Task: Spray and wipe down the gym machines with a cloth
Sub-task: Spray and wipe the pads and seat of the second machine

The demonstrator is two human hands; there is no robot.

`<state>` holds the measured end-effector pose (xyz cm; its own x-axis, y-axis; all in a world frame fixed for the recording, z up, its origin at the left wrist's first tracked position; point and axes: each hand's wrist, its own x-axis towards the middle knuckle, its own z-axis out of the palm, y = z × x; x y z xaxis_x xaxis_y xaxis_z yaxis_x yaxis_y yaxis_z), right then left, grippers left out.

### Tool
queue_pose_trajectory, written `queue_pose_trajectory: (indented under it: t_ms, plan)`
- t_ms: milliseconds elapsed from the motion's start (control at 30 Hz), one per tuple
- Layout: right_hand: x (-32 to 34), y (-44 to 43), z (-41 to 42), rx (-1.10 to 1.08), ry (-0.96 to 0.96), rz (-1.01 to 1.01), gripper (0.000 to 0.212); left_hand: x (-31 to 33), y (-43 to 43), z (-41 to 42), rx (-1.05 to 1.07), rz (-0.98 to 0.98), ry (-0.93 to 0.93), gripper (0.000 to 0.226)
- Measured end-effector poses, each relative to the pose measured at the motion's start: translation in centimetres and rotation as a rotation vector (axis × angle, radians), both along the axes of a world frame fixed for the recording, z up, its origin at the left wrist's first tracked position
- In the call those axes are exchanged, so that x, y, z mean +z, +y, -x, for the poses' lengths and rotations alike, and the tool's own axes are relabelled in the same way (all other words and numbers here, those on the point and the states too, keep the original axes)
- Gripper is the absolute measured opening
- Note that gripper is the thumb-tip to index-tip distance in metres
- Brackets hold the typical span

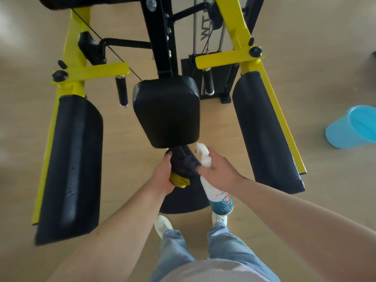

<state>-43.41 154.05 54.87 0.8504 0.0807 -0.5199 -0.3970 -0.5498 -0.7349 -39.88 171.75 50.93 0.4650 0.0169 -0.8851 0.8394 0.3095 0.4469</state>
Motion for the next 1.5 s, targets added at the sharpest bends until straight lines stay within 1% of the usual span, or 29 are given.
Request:
queue_pose_trajectory:
  t_ms: [33, 67, 133, 200, 233, 300, 400, 467, 533, 600, 667, 767, 867, 933, 1033, 1133, 1200, 1333, 1400, 1467, 1500]
  plan:
    - [0.3, 0.6, -0.1, 0.038, -0.006, 0.004, 0.043, 0.5, 0.5, 0.4, 0.042, 0.046, -0.041, 0.043]
    - [0.7, 1.2, -0.3, 0.073, -0.009, 0.011, 0.043, 1.0, 1.0, 0.7, 0.06, 0.103, -0.074, 0.044]
    - [1.3, 2.4, -0.7, 0.133, -0.006, 0.026, 0.037, 1.9, 2.4, 1.4, 0.096, 0.172, -0.133, 0.053]
    - [1.8, 3.6, -1.3, 0.186, -0.01, 0.053, 0.033, 2.8, 3.7, 1.9, 0.164, 0.242, -0.169, 0.051]
    - [2.1, 4.1, -1.5, 0.217, -0.025, 0.065, 0.036, 3.4, 4.2, 2.1, 0.2, 0.271, -0.187, 0.049]
    - [2.6, 5.0, -2.0, 0.266, -0.057, 0.066, 0.045, 4.4, 5.1, 2.6, 0.231, 0.305, -0.232, 0.046]
    - [3.2, 5.9, -2.7, 0.296, -0.097, 0.03, 0.043, 5.9, 6.1, 3.9, 0.234, 0.304, -0.302, 0.038]
    - [3.6, 6.3, -3.0, 0.315, -0.129, 0.009, 0.041, 6.5, 6.5, 5.0, 0.206, 0.219, -0.347, 0.033]
    - [3.9, 6.7, -3.2, 0.367, -0.142, -0.008, 0.04, 6.9, 6.7, 6.5, 0.164, 0.076, -0.403, 0.031]
    - [4.1, 7.3, -3.0, 0.45, -0.149, -0.023, 0.04, 7.3, 6.7, 8.3, 0.156, -0.062, -0.441, 0.027]
    - [4.4, 8.1, -2.5, 0.542, -0.164, -0.037, 0.043, 7.7, 6.8, 10.1, 0.175, -0.148, -0.462, 0.028]
    - [4.8, 9.3, -1.0, 0.642, -0.156, -0.046, 0.051, 8.1, 6.8, 12.5, 0.218, -0.292, -0.461, 0.025]
    - [5.1, 10.4, 1.0, 0.719, -0.124, -0.039, 0.056, 8.5, 7.0, 14.3, 0.23, -0.486, -0.41, 0.012]
    - [5.2, 11.1, 2.4, 0.787, -0.11, -0.035, 0.059, 8.9, 7.2, 15.1, 0.245, -0.531, -0.378, 0.006]
    - [5.3, 12.4, 3.7, 0.826, -0.1, -0.032, 0.056, 9.4, 7.8, 16.0, 0.31, -0.562, -0.394, 0.009]
    - [5.7, 13.4, 4.6, 0.799, -0.075, -0.004, 0.061, 9.1, 8.7, 17.3, 0.413, -0.566, -0.431, 0.008]
    - [5.9, 13.8, 5.4, 0.799, -0.077, 0.036, 0.065, 8.4, 9.4, 18.6, 0.454, -0.545, -0.437, 0.015]
    - [6.3, 15.1, 5.5, 0.869, -0.179, 0.097, 0.062, 8.2, 11.2, 20.7, 0.59, -0.379, -0.477, 0.035]
    - [6.5, 15.7, 5.1, 0.908, -0.196, 0.075, 0.06, 8.3, 11.6, 21.4, 0.63, -0.307, -0.499, 0.036]
    - [6.8, 16.2, 4.6, 0.942, -0.202, 0.033, 0.058, 8.5, 11.5, 21.9, 0.66, -0.241, -0.537, 0.031]
    - [7.0, 16.3, 4.4, 0.962, -0.207, 0.018, 0.056, 8.4, 11.5, 22.1, 0.66, -0.214, -0.548, 0.038]
